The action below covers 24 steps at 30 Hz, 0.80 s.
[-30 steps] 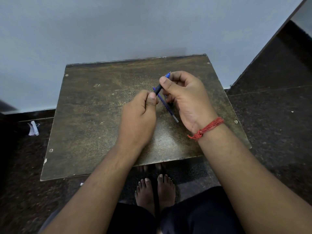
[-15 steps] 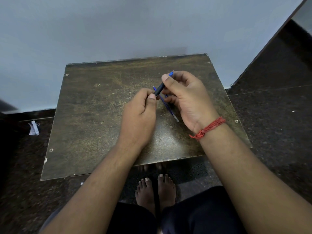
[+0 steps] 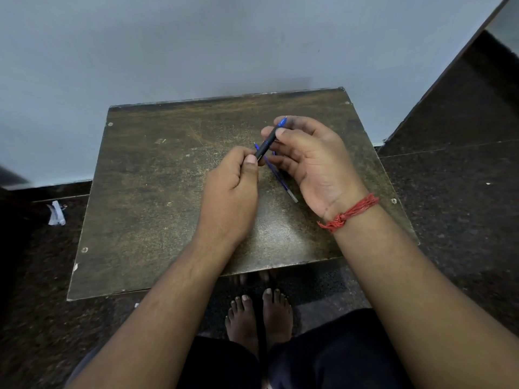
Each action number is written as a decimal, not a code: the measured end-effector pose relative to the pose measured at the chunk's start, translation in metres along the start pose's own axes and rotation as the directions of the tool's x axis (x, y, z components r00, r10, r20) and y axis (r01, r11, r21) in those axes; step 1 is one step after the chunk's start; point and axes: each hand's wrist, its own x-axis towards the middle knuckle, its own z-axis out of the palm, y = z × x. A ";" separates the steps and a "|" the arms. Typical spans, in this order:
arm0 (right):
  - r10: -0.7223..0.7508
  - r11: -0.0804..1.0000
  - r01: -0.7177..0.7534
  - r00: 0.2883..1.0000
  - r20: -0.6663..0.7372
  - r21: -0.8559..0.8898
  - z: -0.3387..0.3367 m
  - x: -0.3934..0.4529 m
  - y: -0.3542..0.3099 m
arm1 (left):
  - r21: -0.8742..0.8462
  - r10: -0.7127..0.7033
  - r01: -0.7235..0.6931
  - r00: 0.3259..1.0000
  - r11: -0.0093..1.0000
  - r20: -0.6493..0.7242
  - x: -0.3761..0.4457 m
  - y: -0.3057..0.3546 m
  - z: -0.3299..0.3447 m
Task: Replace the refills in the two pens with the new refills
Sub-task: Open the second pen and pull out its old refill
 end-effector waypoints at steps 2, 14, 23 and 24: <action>-0.028 0.997 0.026 0.999 -0.030 -0.072 0.002 0.000 0.002 | -0.003 -0.003 0.003 1.000 1.000 0.003 0.000 0.000 0.000; 0.001 1.000 -0.001 1.000 -0.003 -0.017 -0.001 0.000 -0.001 | -0.022 -0.011 0.011 1.000 1.000 0.012 -0.001 0.002 0.000; -0.047 0.994 0.038 0.995 -0.084 -0.098 0.002 0.001 0.003 | -0.019 -0.017 0.017 1.000 1.000 0.015 -0.001 0.001 0.000; -0.053 0.994 0.045 0.995 -0.085 -0.103 0.002 0.000 0.003 | -0.018 -0.017 0.017 1.000 1.000 0.017 -0.001 0.001 0.000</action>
